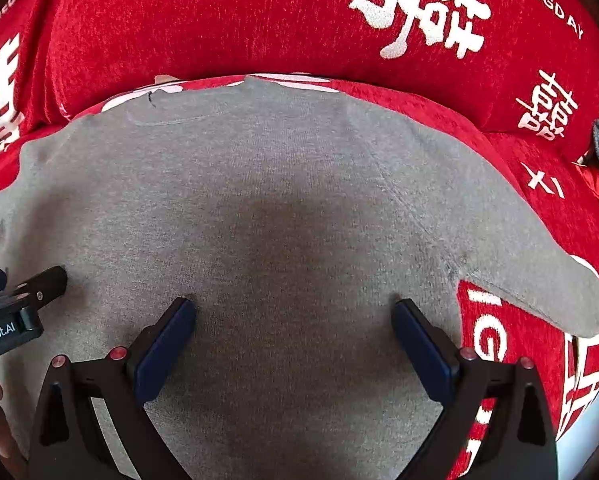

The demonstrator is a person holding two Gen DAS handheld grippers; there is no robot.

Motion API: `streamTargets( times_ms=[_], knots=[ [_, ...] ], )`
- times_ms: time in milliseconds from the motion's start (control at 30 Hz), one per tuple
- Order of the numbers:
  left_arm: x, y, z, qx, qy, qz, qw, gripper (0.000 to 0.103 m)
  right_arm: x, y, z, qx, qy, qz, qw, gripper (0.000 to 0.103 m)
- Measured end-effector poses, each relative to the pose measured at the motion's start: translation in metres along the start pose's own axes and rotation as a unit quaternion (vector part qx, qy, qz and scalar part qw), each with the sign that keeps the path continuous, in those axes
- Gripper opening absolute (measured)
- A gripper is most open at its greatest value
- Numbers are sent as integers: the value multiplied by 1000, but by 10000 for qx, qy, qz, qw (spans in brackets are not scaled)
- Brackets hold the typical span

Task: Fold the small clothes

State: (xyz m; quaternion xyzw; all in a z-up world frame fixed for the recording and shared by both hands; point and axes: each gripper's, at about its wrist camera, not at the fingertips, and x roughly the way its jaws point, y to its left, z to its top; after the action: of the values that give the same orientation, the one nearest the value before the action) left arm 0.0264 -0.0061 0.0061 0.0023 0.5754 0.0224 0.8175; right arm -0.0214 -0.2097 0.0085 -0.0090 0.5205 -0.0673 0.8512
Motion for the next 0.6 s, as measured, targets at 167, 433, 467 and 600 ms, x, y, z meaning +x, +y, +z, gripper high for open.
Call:
streamTargets(
  times_ms=[167,433,467,600],
  knots=[
    [-2,-2,1,-35,-11,36,10000,103,-1,-1,1,-35,-29,24,10000,100],
    [-4,-18,7,157,-84,29,9998,103,-7,-3,4,-146,-191,-14,9997,97],
    [-4,-22,8,185,-93,32,9998,103,-9,-4,6,-131,-238,-38,9996,97],
    [-3,-36,14,303,-141,49,9994,103,-13,-16,14,-49,-336,-59,9994,97]
  ],
)
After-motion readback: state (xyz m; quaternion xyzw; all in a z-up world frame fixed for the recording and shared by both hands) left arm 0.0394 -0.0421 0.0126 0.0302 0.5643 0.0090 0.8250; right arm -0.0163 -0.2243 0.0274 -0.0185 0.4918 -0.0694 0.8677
